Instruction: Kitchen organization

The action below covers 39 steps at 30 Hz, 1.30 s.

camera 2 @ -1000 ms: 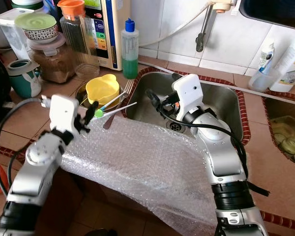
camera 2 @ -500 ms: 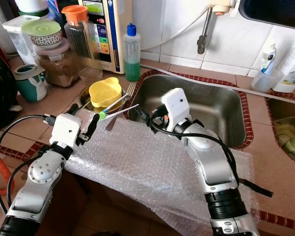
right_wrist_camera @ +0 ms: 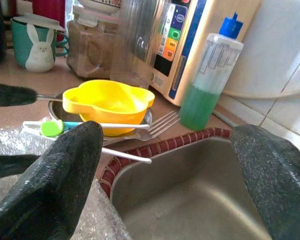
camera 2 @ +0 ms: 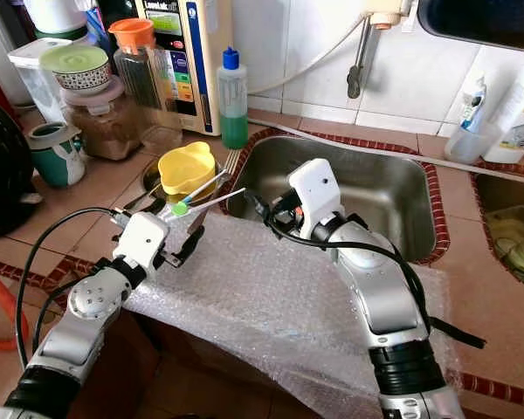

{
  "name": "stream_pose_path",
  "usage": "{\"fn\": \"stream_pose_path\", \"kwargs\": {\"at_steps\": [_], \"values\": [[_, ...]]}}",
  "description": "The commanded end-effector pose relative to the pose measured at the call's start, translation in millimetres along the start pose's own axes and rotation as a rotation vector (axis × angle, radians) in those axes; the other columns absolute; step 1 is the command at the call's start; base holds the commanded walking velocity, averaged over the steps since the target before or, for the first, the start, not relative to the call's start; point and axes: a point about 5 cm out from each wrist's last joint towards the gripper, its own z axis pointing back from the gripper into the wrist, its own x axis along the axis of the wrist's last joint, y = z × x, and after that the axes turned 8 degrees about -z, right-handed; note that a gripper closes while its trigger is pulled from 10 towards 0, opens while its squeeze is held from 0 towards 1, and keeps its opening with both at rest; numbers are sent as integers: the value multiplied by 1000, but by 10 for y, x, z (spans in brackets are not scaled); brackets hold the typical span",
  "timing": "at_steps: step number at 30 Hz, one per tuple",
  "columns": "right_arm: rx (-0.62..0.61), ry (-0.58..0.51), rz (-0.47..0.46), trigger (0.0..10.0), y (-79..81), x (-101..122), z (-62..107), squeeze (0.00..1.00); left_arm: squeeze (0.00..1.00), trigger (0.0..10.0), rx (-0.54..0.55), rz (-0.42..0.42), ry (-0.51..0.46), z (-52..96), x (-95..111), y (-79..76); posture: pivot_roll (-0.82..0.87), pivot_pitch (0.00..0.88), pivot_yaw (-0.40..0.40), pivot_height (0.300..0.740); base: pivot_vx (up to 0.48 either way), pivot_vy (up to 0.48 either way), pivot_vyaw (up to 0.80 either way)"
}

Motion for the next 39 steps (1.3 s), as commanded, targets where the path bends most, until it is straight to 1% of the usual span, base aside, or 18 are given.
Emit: {"fn": "stream_pose_path", "kwargs": {"at_steps": [1,2,3,5,10,13,16,19,28,31,32,34,39], "values": [[1,0,16,10000,-4,30,39,0,1000,10000,9,-38,-8,-35,17,71,14,0,50,740,0,0,0],[0,2,17,10000,-7,24,49,0,475,10000,12,-43,-5,-46,11,94,12,0,48,740,0,0,0],[-1,4,18,10000,-8,21,55,0,12,10000,13,-46,-2,-53,5,108,12,0,48,740,0,0,0],[1,5,20,10000,-10,24,70,0,0,10000,34,-78,12,-78,-16,196,7,0,41,740,0,0,0],[4,4,26,10000,-23,51,53,0,0,10000,25,-72,45,-107,-68,246,6,0,37,740,0,0,0],[4,4,30,10000,-32,64,48,0,0,10000,-12,-70,62,-131,-98,224,6,0,37,740,0,0,0],[2,4,31,10000,-34,65,49,0,0,10000,-26,-69,72,-137,-120,214,6,0,40,740,0,0,0],[-2,3,34,10000,-38,68,52,0,0,10000,-73,-65,92,-141,-172,178,6,0,40,740,0,0,0],[-18,-2,38,10000,-62,83,63,0,0,10000,-106,-66,112,-143,-218,153,-1,2,47,740,0,0,0],[-28,-5,35,10000,-68,87,74,0,0,9922,-139,-53,119,-139,-246,126,-8,8,57,740,0,0,0],[-29,-5,35,10000,-66,85,77,0,0,6078,-143,-54,116,-139,-245,123,-8,8,57,740,0,0,0],[-30,-6,34,10000,-65,85,80,0,0,39,-149,-55,113,-139,-244,119,-8,11,58,740,0,0,0],[-34,-8,35,10000,-74,90,79,0,0,0,-150,-50,121,-128,-266,115,-6,11,57,740,0,0,0]]}}
